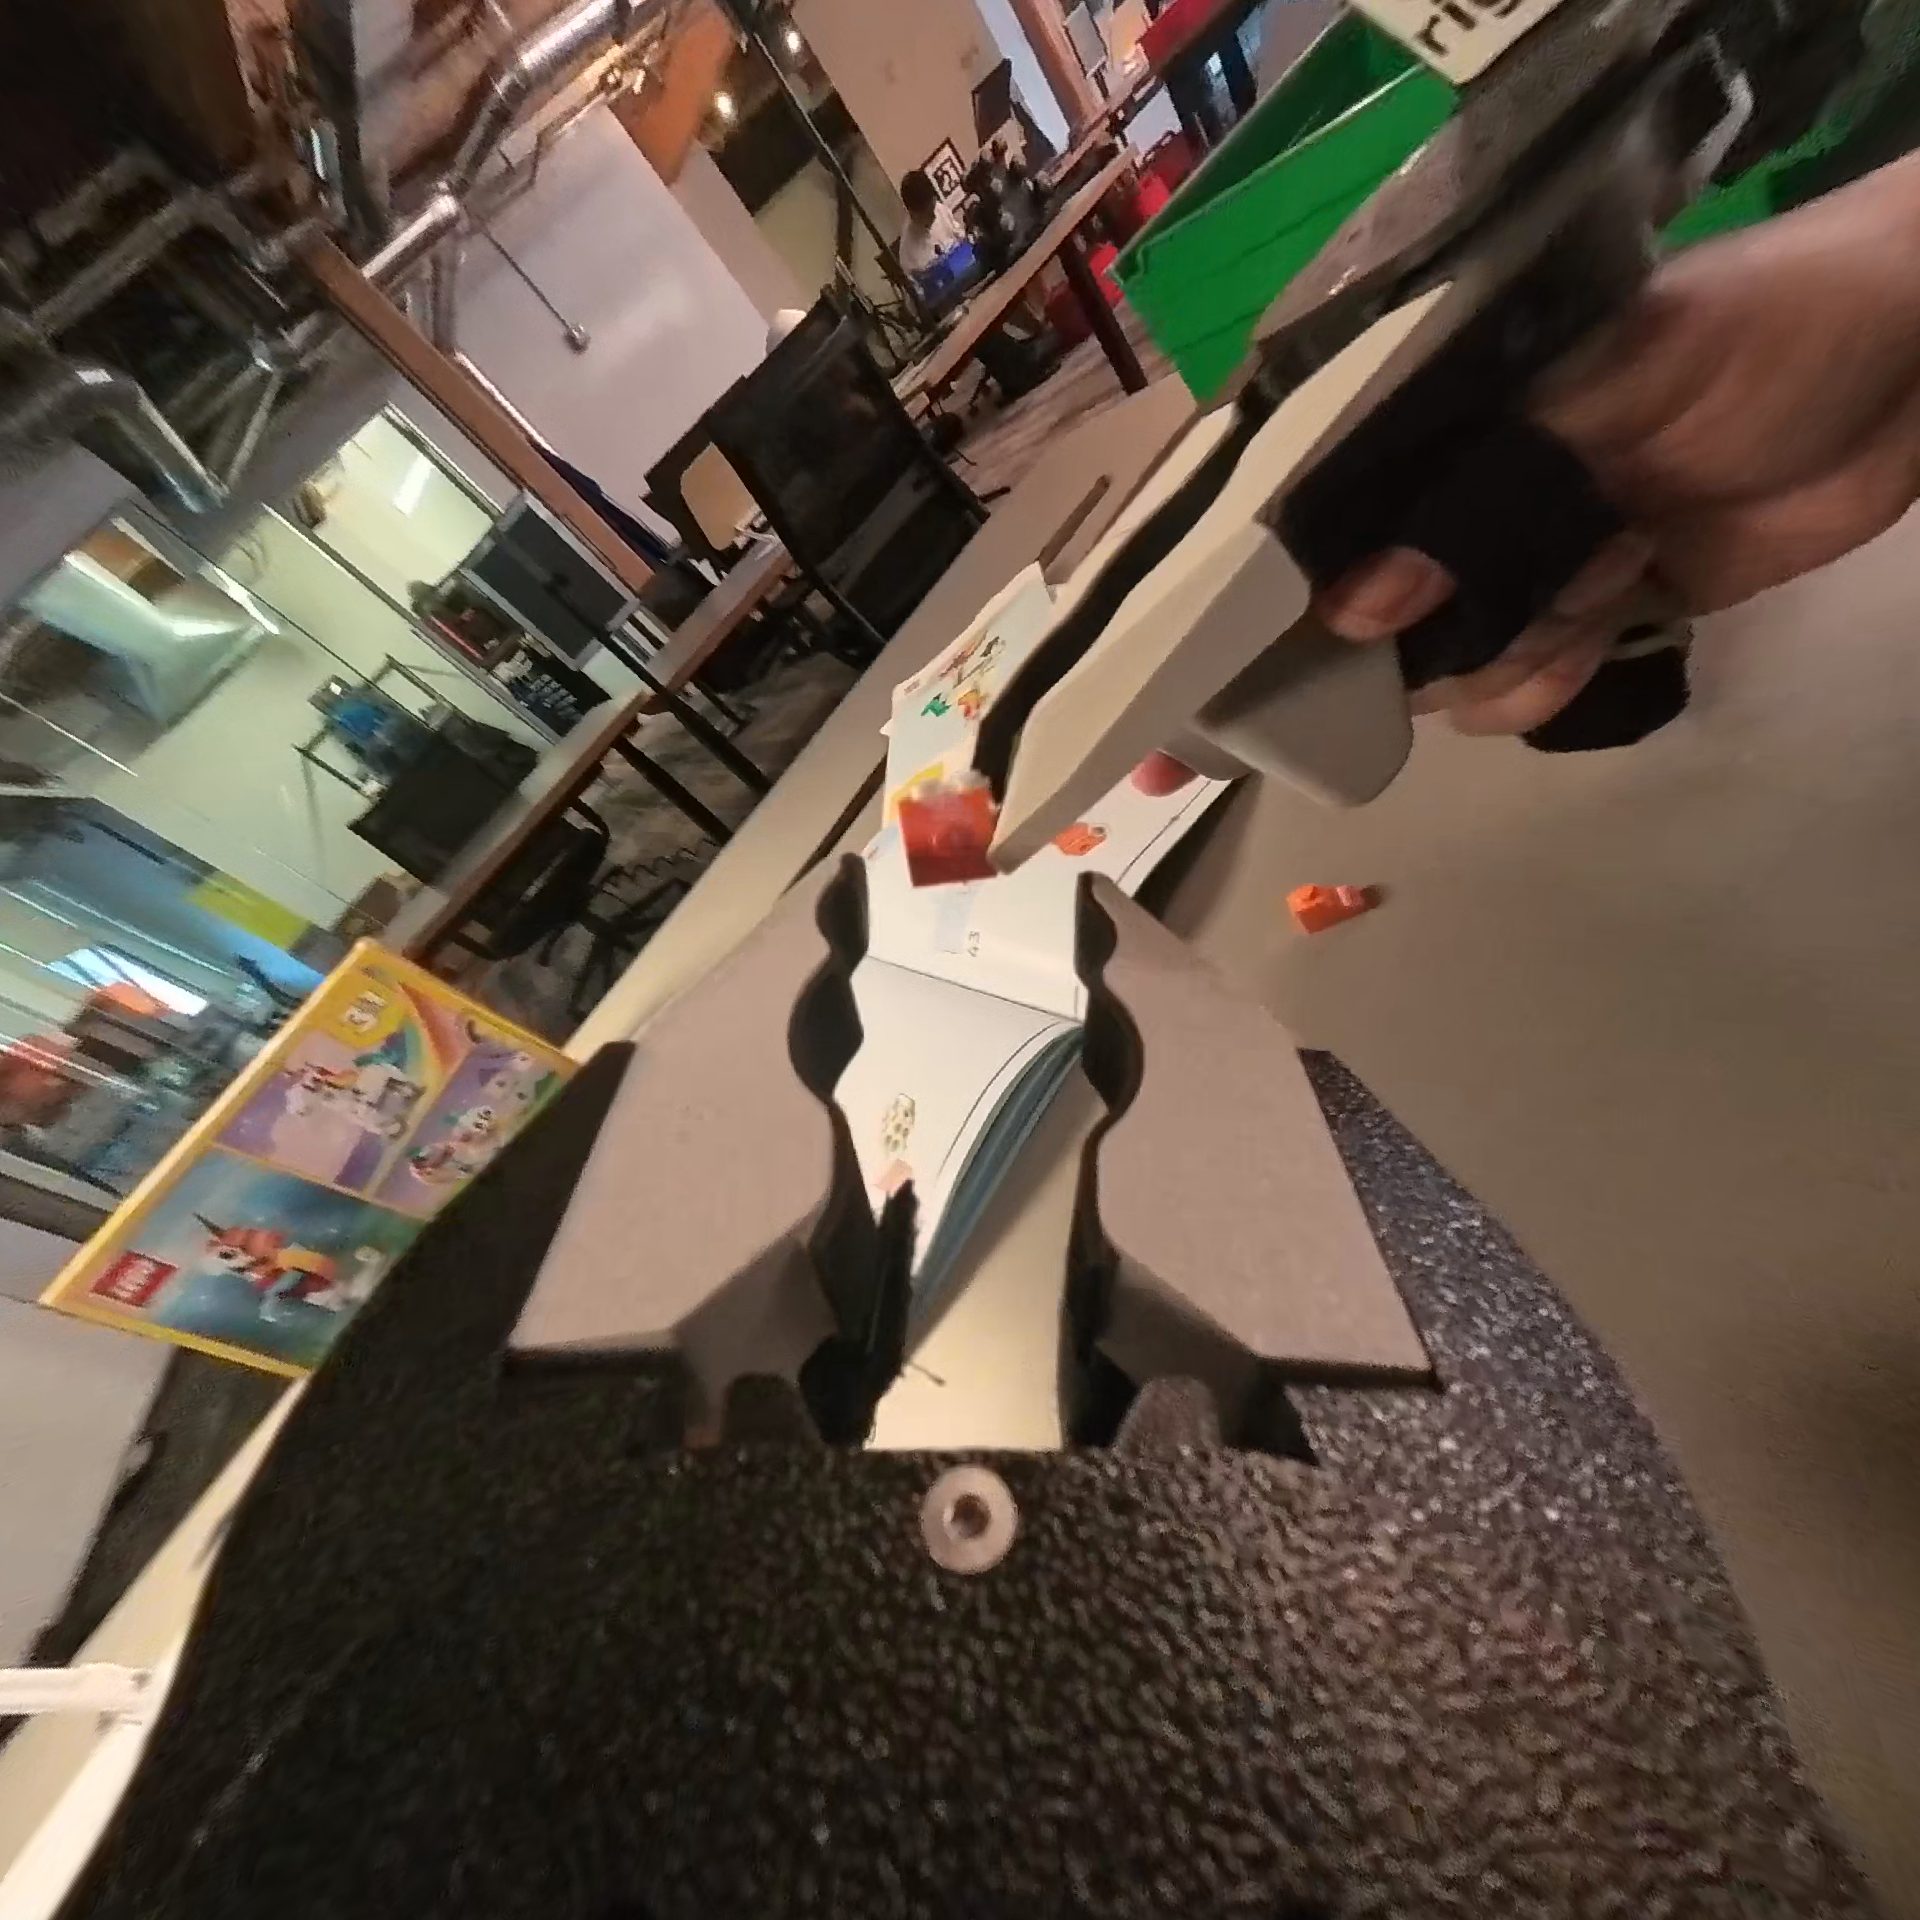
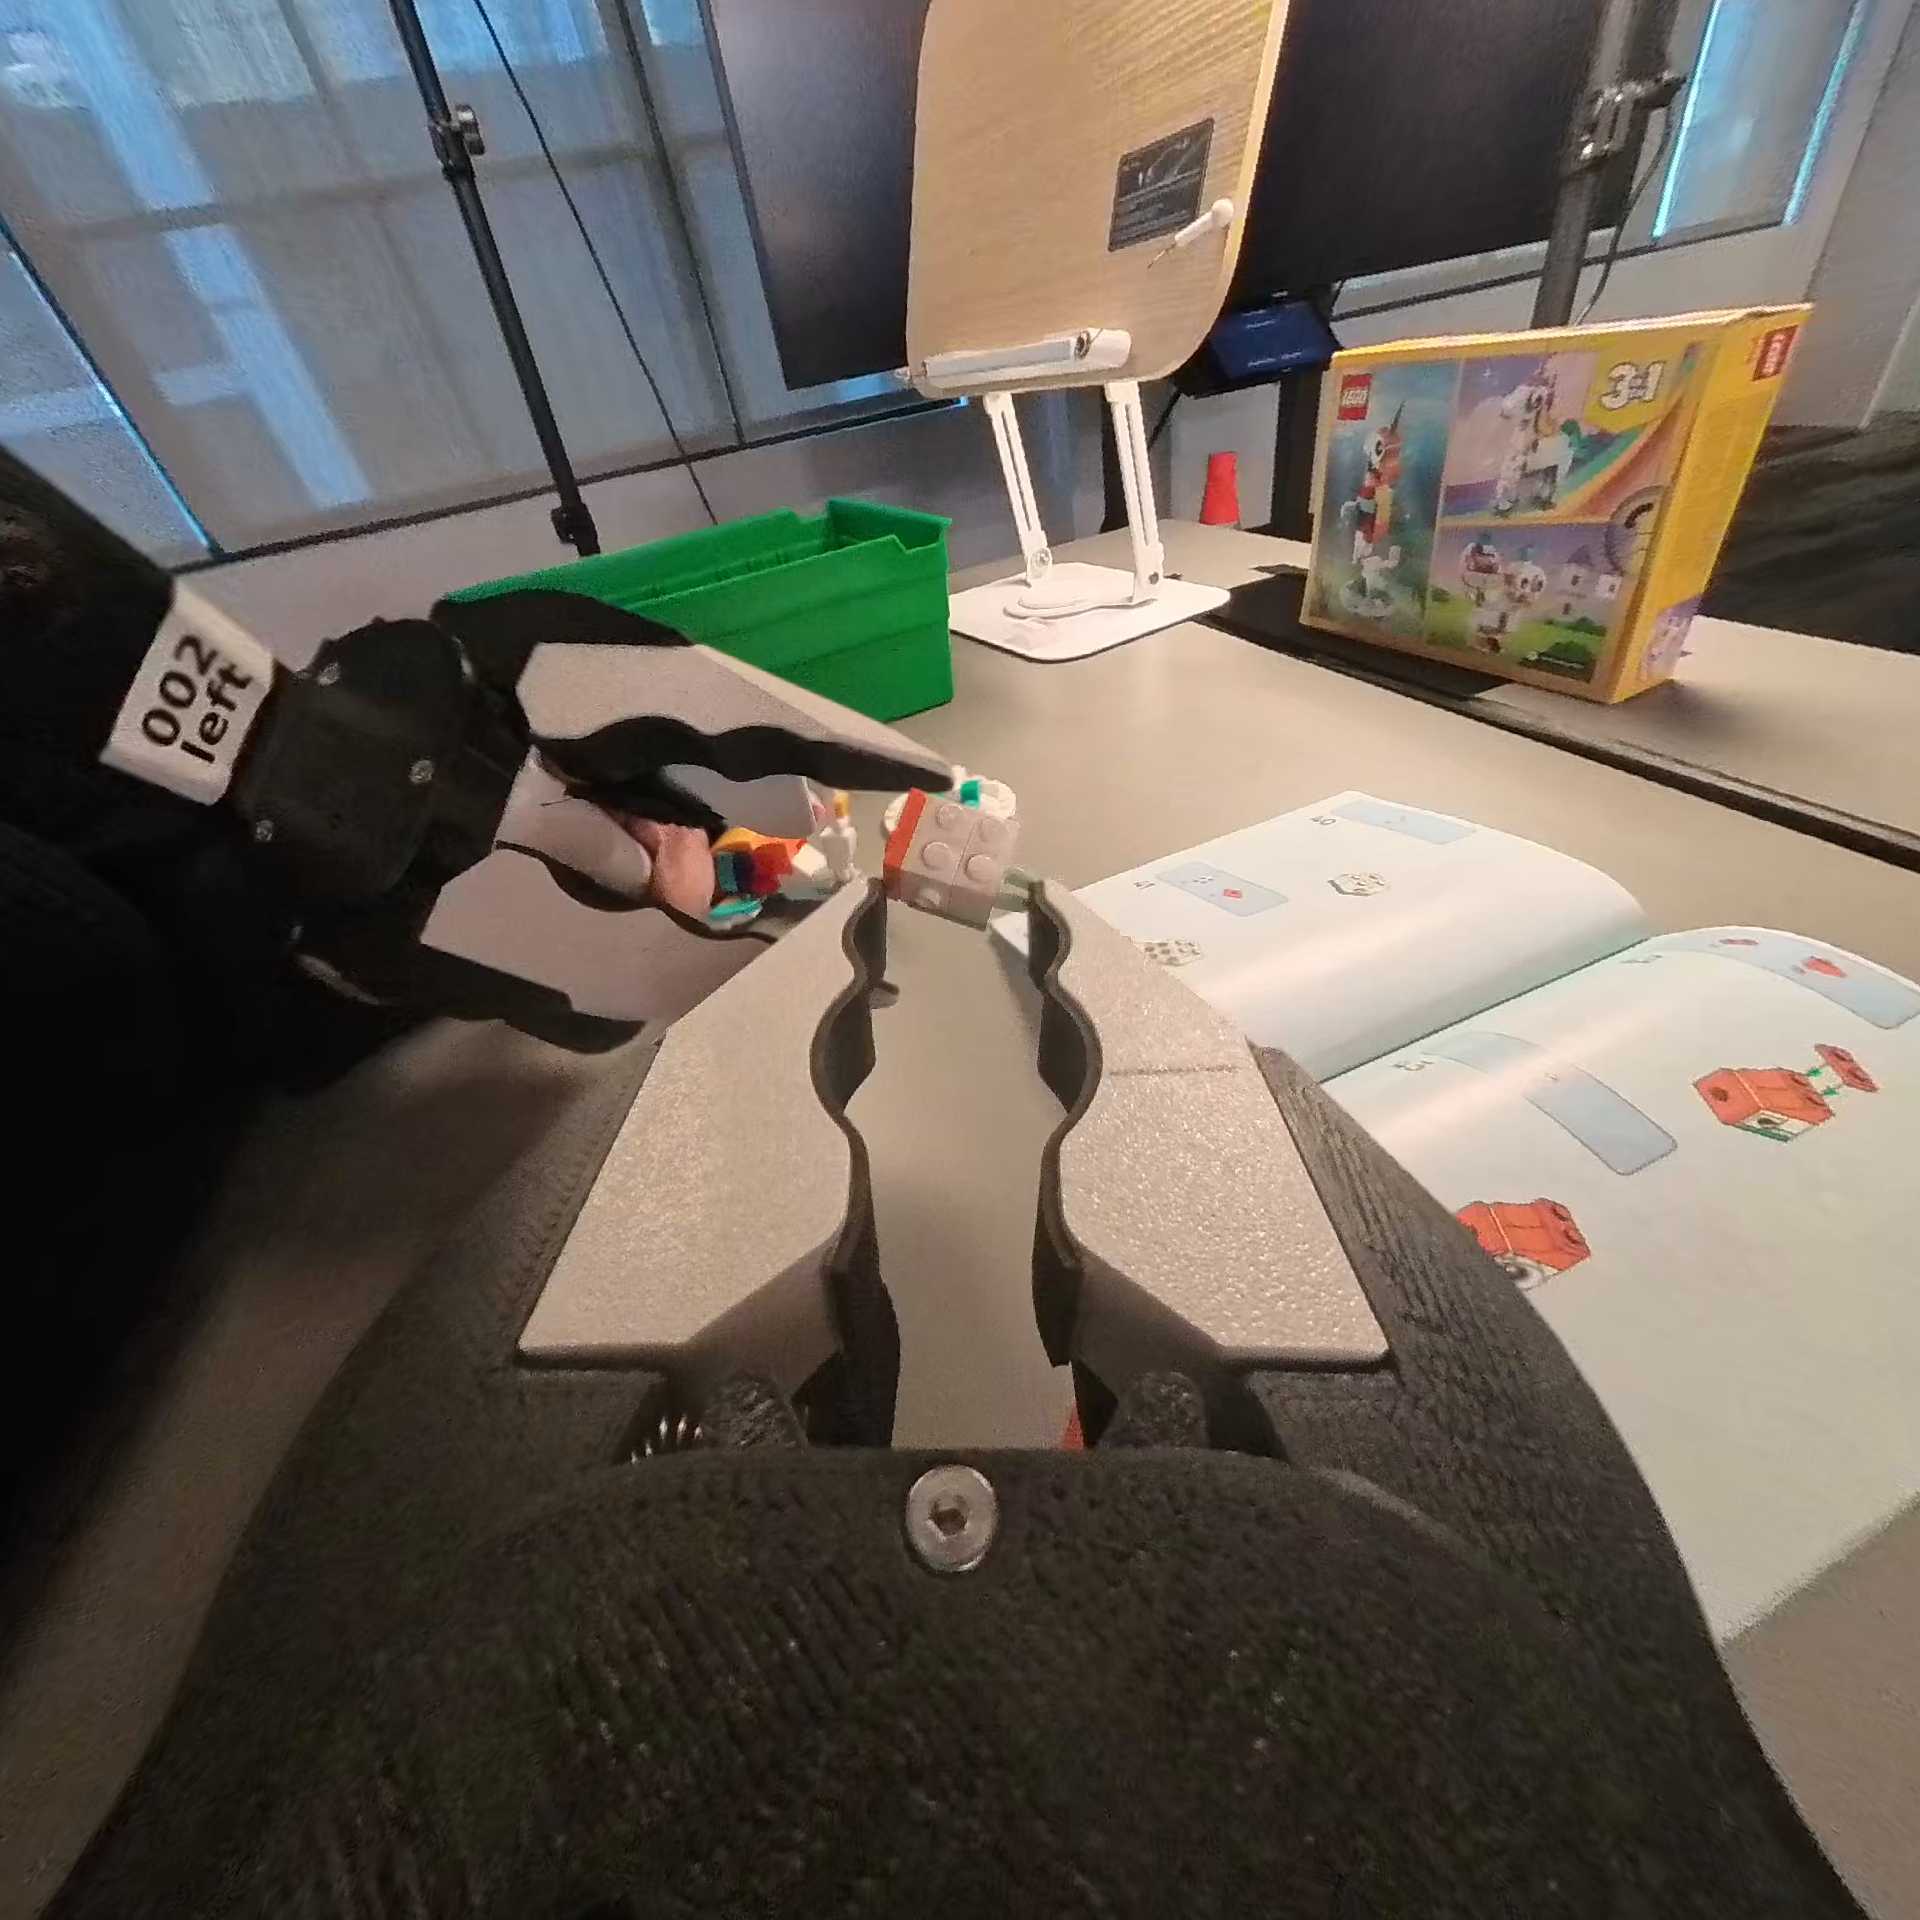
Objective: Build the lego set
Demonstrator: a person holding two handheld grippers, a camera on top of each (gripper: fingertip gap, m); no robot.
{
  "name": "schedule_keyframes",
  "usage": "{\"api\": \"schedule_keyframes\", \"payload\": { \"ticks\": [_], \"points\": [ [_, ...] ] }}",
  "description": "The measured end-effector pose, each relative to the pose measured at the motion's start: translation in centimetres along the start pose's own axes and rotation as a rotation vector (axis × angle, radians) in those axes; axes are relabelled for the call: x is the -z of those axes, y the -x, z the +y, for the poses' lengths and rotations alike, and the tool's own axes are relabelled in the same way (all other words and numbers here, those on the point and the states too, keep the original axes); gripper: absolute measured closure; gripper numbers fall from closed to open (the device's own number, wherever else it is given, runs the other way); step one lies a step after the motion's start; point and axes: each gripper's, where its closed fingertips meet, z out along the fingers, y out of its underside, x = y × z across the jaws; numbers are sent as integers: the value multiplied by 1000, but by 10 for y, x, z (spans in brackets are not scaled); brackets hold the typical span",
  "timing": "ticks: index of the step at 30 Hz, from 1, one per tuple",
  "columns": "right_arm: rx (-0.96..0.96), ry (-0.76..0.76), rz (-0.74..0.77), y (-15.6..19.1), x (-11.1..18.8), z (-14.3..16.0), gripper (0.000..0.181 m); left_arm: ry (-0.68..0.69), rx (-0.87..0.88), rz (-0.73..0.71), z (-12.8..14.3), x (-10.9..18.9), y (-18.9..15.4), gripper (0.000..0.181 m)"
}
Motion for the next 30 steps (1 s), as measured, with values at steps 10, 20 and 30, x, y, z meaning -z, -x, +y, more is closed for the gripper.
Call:
{"api": "schedule_keyframes", "payload": {
  "ticks": [10,20,30],
  "points": [
    [4,28,-27,5,0,4,156,-8,-51,-49,-1,1,-1,160],
    [-25,73,-65,6,3,9,152,1,10,0,4,3,-5,166],
    [167,437,98,-37,59,51,148,-281,254,187,-16,41,-12,166]
  ]
}}
